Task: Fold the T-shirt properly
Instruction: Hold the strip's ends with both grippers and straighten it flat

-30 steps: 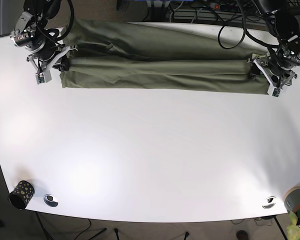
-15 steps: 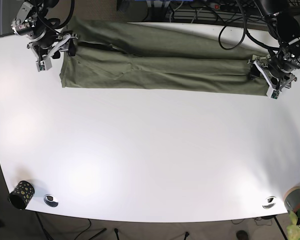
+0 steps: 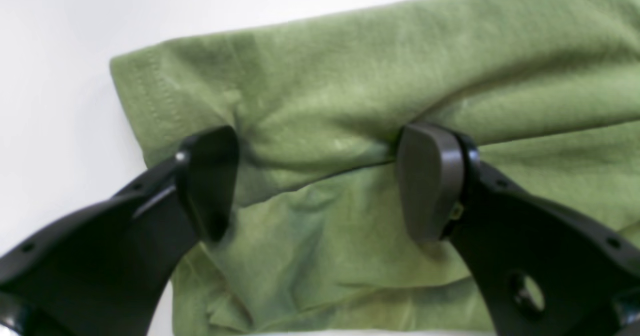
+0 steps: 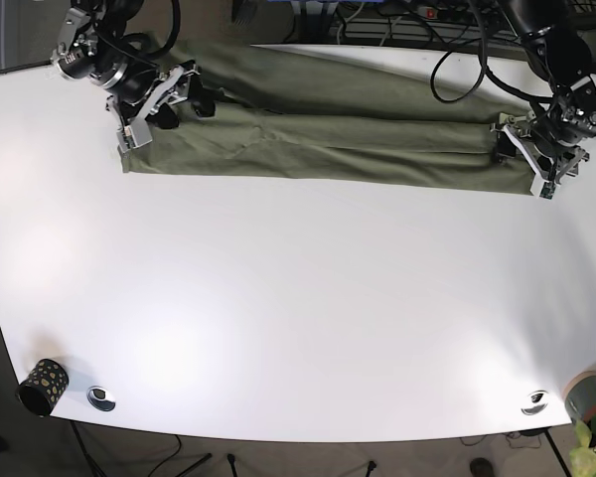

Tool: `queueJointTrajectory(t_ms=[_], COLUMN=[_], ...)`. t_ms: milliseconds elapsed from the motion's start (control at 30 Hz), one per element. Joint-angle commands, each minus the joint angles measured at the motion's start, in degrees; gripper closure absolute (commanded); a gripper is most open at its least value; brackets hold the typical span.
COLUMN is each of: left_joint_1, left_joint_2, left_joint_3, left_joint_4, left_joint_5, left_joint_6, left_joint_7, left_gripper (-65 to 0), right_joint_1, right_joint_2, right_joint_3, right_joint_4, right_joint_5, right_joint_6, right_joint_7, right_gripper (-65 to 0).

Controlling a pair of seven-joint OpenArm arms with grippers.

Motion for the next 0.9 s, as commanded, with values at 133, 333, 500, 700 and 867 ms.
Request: queueJointTrajectory(t_ms=[133,333,500,700,867], left_joint_1=[0.37,0.11,-3.76,-7.1,-7.19], left_joint_2=[-0.2,-0.2,-0.2,-0.55,-1.87], left_joint_3=[0.16,0.25,0.25,0.07,-0.1], left_joint_4=[-0.71,-0.71,-1.33,-2.74,1.04], left_joint_5=[3.38,3.38,3.56,3.2,-6.11], left_joint_6=[0.38,0.38,0.38,0.38,0.38], left_joint_7=[2.87,2.87,3.05,3.31,4.19], left_gripper=[-45.8,-46.5,-46.7,-55.8,-61.4], right_joint_1=[2.89,8.95,17.04,22.23,23.11], right_joint_2=[1.13,2.98,4.56,6.15,6.15], right_joint_3=[-1.9,-1.9,-1.99,-2.07,-2.07], right_joint_4=[-9.57,-17.66,-24.69,-26.71,-26.71], right_joint_5=[-0.14,-7.7,-15.43,-17.81,-17.81], right_joint_6=[-0.03,0.41,0.41,0.41,0.41], right_joint_7=[2.17,4.81,7.44,7.44,7.44], right_gripper=[-42.3,-42.3,-42.3,-42.3,-42.3])
